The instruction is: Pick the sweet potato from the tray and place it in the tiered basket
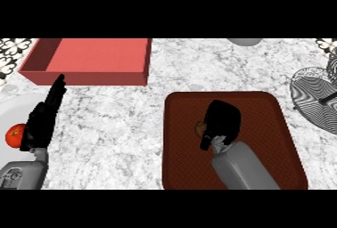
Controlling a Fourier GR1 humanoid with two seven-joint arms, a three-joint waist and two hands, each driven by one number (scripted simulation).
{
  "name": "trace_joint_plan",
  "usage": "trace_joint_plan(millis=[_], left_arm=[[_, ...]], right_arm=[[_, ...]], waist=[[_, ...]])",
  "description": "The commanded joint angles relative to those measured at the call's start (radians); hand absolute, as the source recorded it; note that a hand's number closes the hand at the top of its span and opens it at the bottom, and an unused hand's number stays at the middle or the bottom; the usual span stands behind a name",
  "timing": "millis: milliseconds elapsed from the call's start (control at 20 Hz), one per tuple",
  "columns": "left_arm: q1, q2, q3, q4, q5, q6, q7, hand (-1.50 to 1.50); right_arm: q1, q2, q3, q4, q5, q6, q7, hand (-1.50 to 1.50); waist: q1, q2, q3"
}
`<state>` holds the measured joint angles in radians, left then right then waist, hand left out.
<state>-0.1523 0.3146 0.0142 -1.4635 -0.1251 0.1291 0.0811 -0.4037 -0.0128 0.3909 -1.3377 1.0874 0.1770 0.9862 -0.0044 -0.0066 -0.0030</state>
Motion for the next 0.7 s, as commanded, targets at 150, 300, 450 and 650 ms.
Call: trace_joint_plan(millis=[150, 300, 450, 650], left_arm=[[0.040, 0.004, 0.024, 0.016, 0.007, 0.005, -0.023, 0.00], [0.065, 0.007, 0.036, -0.013, 0.012, 0.013, -0.016, 0.00], [0.052, 0.029, 0.053, 0.002, 0.006, 0.010, -0.018, 0.00], [0.066, -0.014, 0.011, -0.036, -0.020, 0.033, 0.001, 0.00]], right_arm=[[0.205, -0.008, 0.154, -0.348, -0.234, 0.040, -0.365, 1.50], [0.282, -0.071, 0.111, -0.610, -0.295, 0.038, -0.378, 1.50], [0.314, -0.196, -0.019, -0.813, -0.337, 0.018, -0.450, 1.50], [0.384, -0.243, -0.150, -1.071, -0.430, 0.049, -0.435, 1.50]], waist=[[-0.038, -0.014, 0.005], [-0.048, -0.019, 0.005], [-0.057, -0.010, 0.005], [-0.039, -0.006, 0.005]])
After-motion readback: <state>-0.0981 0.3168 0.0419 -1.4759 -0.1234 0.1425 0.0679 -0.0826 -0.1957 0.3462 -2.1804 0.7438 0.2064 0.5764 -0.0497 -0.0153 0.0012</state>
